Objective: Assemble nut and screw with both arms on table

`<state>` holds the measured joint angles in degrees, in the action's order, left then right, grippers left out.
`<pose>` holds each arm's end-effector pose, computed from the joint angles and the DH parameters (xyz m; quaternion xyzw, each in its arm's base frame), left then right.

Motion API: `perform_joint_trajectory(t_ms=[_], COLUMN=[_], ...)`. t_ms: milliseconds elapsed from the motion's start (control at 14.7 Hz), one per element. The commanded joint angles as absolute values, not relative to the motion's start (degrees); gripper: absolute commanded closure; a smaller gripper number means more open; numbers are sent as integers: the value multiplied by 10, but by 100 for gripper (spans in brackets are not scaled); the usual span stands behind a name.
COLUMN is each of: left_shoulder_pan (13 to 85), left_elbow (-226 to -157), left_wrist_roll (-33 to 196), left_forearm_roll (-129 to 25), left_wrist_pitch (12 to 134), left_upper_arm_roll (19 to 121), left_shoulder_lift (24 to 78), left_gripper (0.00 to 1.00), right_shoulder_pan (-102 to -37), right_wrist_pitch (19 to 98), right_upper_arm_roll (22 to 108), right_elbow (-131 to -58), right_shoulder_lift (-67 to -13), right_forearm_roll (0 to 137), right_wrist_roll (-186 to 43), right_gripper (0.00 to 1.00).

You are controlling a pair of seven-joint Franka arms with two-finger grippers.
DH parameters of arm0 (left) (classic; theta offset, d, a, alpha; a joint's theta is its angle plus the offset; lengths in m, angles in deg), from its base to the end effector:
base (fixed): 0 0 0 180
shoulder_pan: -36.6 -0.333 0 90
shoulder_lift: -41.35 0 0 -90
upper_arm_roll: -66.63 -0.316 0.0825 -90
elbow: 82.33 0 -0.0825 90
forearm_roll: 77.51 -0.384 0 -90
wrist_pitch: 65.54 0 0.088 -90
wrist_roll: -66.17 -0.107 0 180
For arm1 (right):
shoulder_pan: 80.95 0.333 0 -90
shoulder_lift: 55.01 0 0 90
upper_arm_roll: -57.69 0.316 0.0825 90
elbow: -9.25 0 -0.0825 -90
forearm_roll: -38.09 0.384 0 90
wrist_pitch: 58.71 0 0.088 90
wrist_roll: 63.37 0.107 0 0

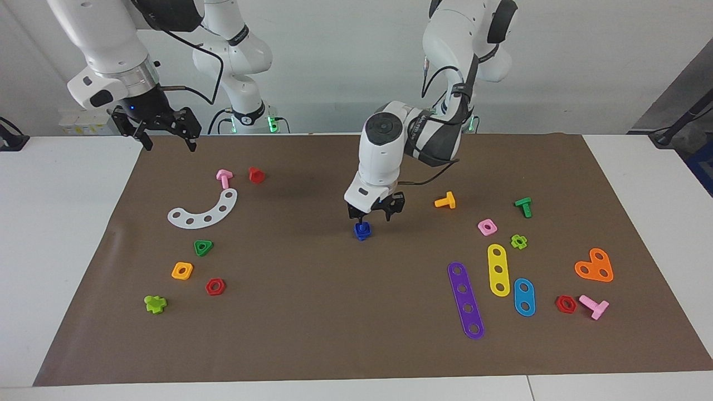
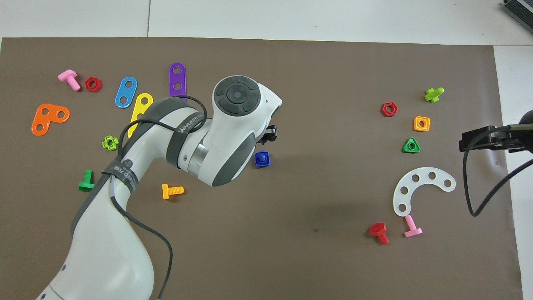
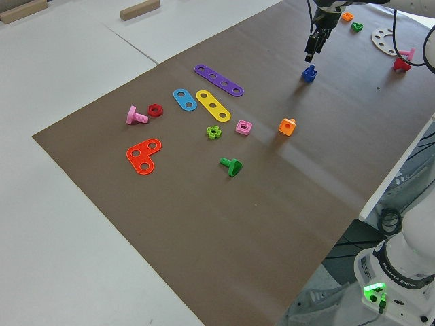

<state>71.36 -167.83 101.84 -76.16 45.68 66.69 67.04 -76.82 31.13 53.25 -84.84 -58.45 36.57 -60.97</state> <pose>0.5633 -0.3936 0.4132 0.9999 0.0117 -0.0063 0.0093 0.5348 -0.0070 0.6232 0.9996 -0.0235 -0.0070 0.0111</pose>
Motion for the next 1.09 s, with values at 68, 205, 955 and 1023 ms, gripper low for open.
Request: perform_joint_trajectory(t_ms=[68,205,955,1023], left_shoulder_pan=[648,601,427,427], left_elbow=[-1690,-1692,-1783,-1788], left_wrist_roll=[920,845,630,633], left_forearm_roll=[-757,-753,-750,-750], left_wrist_pitch=[410,373,229,217], left_upper_arm_roll=[673,674,669,669], left_shoulder_lift=[624,601,384,370], left_gripper=[22,22,0,0], right_shoulder_pan=[-769,-769,-769,-769], right_wrist_pitch=[303,303,303,303], right_upper_arm_roll=[531,531,531,531], right_elbow=[-851,-851,-851,-851], right_shoulder_lift=[-592,-592,-592,-592], right_forearm_roll=[368,368,368,368], right_wrist_roll=[-623,-623,-623,-623], right_gripper=[0,0,0,0])
